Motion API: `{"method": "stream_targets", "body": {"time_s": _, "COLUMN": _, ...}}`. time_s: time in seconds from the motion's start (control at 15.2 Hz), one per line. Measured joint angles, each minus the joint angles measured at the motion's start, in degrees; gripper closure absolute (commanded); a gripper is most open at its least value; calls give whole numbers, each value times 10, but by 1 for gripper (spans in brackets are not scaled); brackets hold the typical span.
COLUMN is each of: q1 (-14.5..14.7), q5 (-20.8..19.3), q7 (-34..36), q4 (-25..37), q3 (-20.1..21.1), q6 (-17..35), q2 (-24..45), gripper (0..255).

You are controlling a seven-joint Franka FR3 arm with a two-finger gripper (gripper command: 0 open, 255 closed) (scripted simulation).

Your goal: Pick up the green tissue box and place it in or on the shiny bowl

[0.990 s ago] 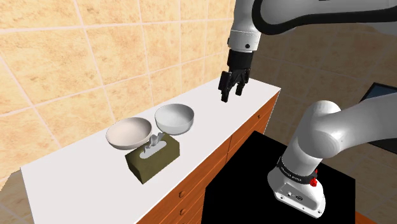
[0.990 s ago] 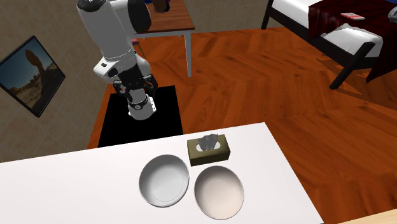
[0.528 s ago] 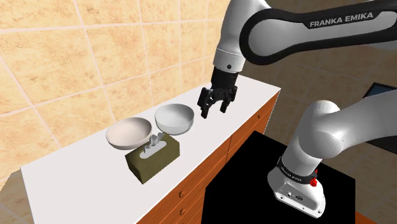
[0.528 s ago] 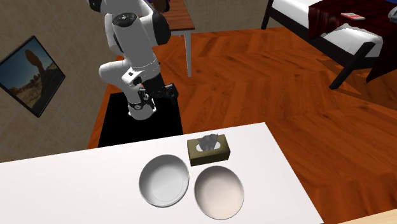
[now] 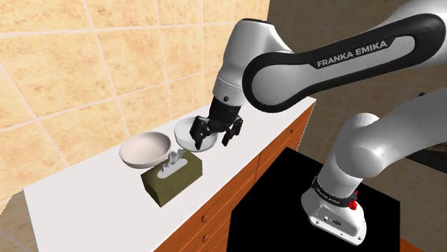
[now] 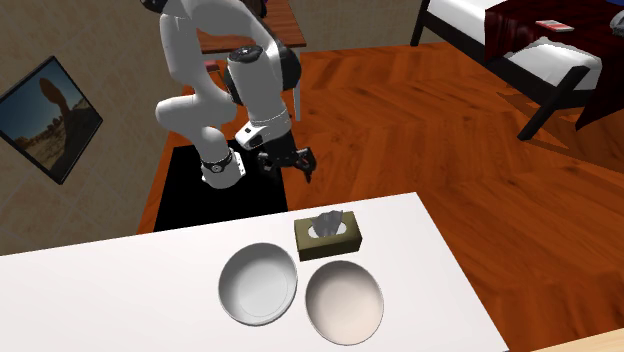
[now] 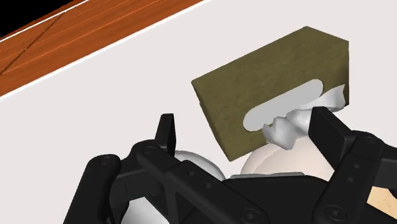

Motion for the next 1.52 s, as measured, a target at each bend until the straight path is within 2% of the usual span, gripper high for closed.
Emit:
{"method": "stream_targets", "body": {"time_s": 0.13, "q1": -15, "q5": 6, "q7": 41, "q4": 12, "q3": 44, "q6": 55, "q2": 41, "gripper": 0}}
{"method": "stream_targets", "body": {"time_s": 0.4, "q1": -71, "q5": -21, "q7": 130, "q4": 54, "q3": 128, "q6": 142, "q2": 119, "gripper": 0}}
{"method": "stream_targets", "body": {"time_s": 0.59, "q1": -140, "q5": -76, "q7": 218, "q4": 86, "q3": 212, "q6": 209, "q2": 182, "gripper": 0}}
{"method": "stream_targets", "body": {"time_s": 0.86, "q1": -200, "q5": -133, "q7": 279, "q4": 103, "q3": 276, "q6": 250, "q2": 230, "gripper": 0}}
{"method": "stream_targets", "body": {"time_s": 1.19, "q1": -293, "q5": -238, "q7": 356, "q4": 108, "q3": 365, "q6": 295, "q2": 295, "gripper": 0}}
{"method": "stream_targets", "body": {"time_s": 1.52, "q1": -310, "q5": -261, "q7": 372, "q4": 108, "q3": 380, "q6": 302, "q2": 306, "gripper": 0}}
